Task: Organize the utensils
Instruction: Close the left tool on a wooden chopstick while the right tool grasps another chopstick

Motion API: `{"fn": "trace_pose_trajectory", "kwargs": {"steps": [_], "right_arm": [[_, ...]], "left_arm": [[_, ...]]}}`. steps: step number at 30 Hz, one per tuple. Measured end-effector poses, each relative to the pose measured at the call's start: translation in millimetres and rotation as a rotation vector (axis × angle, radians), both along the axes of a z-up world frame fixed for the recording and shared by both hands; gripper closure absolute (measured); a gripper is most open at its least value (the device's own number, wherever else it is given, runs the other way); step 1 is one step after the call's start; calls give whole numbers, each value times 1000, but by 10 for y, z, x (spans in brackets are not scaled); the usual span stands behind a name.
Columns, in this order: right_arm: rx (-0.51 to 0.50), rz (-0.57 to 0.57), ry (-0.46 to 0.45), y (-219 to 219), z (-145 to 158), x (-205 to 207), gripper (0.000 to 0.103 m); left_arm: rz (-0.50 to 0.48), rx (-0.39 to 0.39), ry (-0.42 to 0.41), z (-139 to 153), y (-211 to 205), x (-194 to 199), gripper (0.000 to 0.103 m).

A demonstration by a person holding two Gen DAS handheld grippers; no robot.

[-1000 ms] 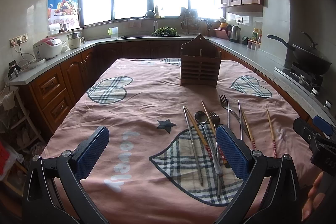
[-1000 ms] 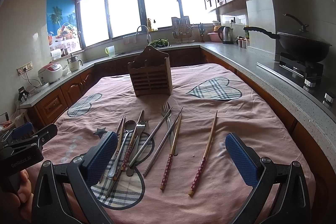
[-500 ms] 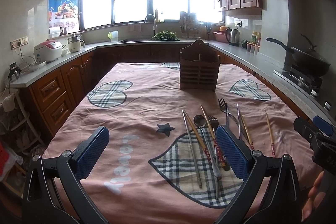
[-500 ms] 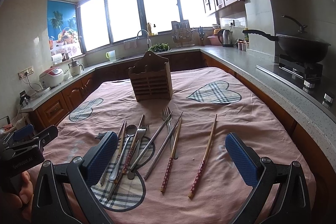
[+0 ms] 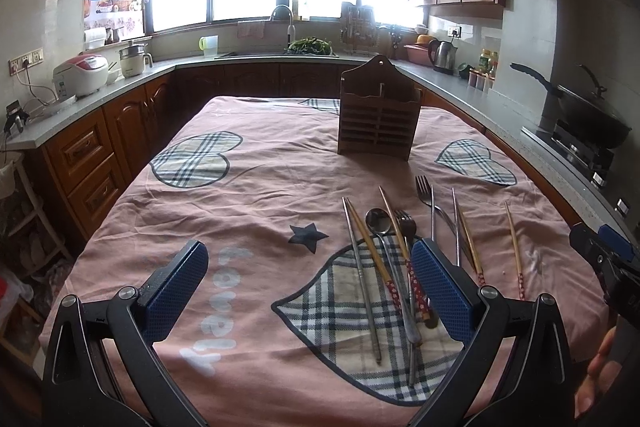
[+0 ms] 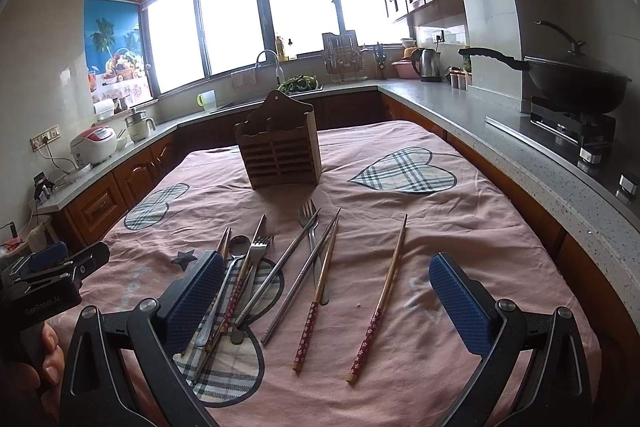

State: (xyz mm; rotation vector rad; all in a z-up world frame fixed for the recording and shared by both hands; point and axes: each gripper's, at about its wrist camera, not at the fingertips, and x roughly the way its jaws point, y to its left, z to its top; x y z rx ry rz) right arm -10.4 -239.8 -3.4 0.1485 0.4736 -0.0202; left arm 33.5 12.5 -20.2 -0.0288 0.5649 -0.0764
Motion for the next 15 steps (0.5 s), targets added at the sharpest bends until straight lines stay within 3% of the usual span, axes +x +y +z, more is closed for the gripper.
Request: {"fn": "trace_pose_trajectory", "kwargs": {"steps": [9, 15], "right_arm": [[58, -26, 71, -322, -83, 396, 3], [102, -41, 183, -522, -261, 806, 21]], "left_arm": [[-69, 34, 100, -139, -178, 520, 4], [-90, 76, 183, -273, -300, 1013, 18]]}}
